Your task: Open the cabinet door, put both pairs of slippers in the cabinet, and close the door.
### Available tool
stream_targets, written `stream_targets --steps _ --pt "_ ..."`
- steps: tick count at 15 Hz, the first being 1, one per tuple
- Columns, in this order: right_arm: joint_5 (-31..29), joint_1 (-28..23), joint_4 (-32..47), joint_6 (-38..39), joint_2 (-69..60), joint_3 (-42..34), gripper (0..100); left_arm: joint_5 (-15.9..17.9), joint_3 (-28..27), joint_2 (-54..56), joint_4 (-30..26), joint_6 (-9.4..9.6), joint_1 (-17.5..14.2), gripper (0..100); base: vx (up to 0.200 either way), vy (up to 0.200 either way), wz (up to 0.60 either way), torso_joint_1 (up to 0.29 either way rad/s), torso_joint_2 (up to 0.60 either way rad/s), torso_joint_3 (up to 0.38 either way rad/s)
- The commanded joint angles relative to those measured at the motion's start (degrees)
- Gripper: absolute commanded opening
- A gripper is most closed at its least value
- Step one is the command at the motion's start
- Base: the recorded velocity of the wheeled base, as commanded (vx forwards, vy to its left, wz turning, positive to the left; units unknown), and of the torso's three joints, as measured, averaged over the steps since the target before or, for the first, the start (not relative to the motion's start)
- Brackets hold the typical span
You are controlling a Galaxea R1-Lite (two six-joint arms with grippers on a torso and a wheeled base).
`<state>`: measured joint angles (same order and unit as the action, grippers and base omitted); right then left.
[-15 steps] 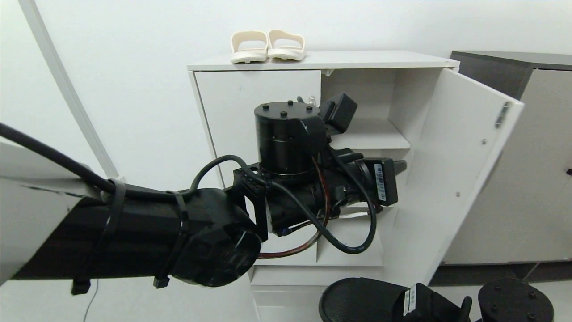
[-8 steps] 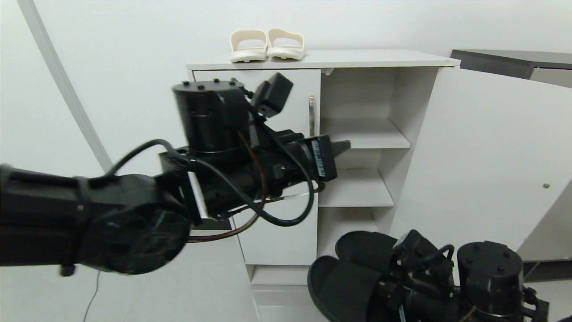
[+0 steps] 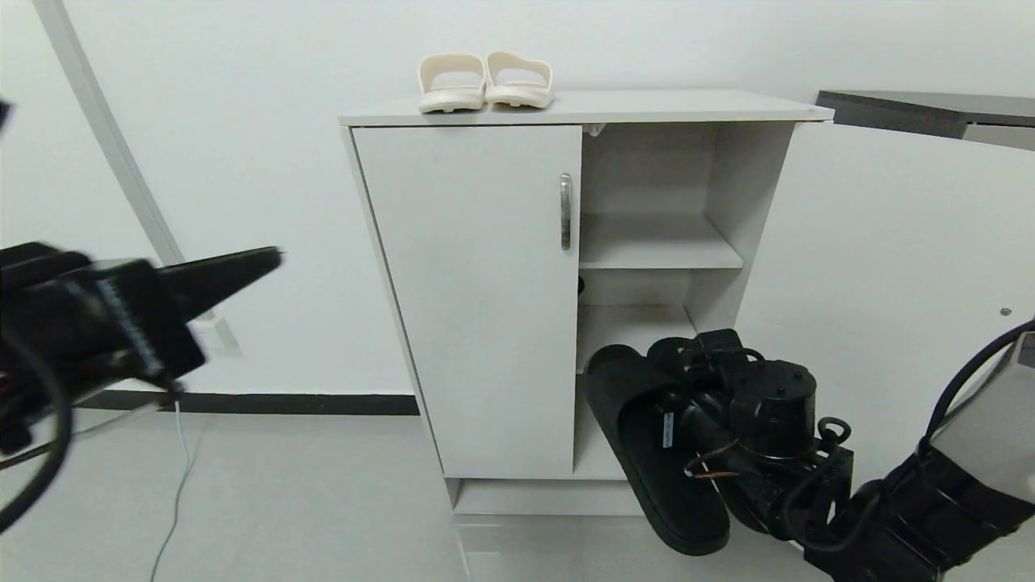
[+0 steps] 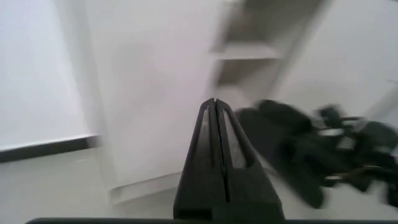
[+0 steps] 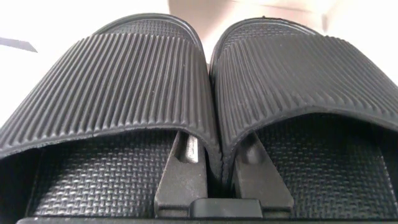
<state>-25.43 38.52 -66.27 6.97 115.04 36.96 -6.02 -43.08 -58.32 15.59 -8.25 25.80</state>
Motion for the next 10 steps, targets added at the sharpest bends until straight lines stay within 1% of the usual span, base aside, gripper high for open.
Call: stream_targets --steps 1,2,3,4,5,6,7,8,9,10 --pt "-0.5 -1.08 0.53 0.15 1.24 1.62 0 -8.13 13.02 25.98 -8.56 4.03 -15.51 0 0.0 0.0 0.0 0.0 0.0 0.0" --pt "-0.59 -1.08 0.53 0.59 1.24 1.62 0 -10.5 16.63 30.99 -9.97 4.12 -17.71 0 0.0 0.0 0.0 0.0 0.0 0.0" --pt "-0.59 -1.08 0.53 0.76 1.24 1.53 0 -11.38 20.32 36.17 -11.02 4.12 -19.82 0 0.0 0.0 0.0 0.0 0.0 0.0" --pt "-0.67 -1.08 0.44 0.76 1.24 1.62 0 -11.47 23.57 40.39 -12.25 4.03 -22.1 0 0.0 0.0 0.0 0.0 0.0 0.0" --pt "-0.67 -0.99 0.44 0.76 1.15 1.53 0 -11.38 25.33 42.59 -12.87 4.03 -23.77 0 0.0 0.0 0.0 0.0 0.0 0.0" --pt "-1.03 -0.91 0.44 0.76 1.24 1.45 0 -11.2 29.28 46.81 -13.92 4.12 -27.2 0 0.0 0.0 0.0 0.0 0.0 0.0" --pt "-1.03 -0.91 0.44 0.76 1.24 1.45 0 -11.03 31.92 49.35 -14.01 4.21 -29.22 0 0.0 0.0 0.0 0.0 0.0 0.0" --pt "-1.03 -0.91 0.35 0.76 1.24 1.45 0 -11.03 33.77 50.94 -14.01 4.47 -30.19 0 0.0 0.0 0.0 0.0 0.0 0.0" --pt "-1.03 -0.91 0.35 0.76 1.24 1.36 0 -10.85 35.7 53.05 -14.1 5.0 -30.37 0 0.0 0.0 0.0 0.0 0.0 0.0" --pt "-1.03 -0.82 0.35 0.76 1.24 1.36 0 -10.94 37.9 53.4 -13.66 5.0 -30.37 0 0.0 0.0 0.0 0.0 0.0 0.0"
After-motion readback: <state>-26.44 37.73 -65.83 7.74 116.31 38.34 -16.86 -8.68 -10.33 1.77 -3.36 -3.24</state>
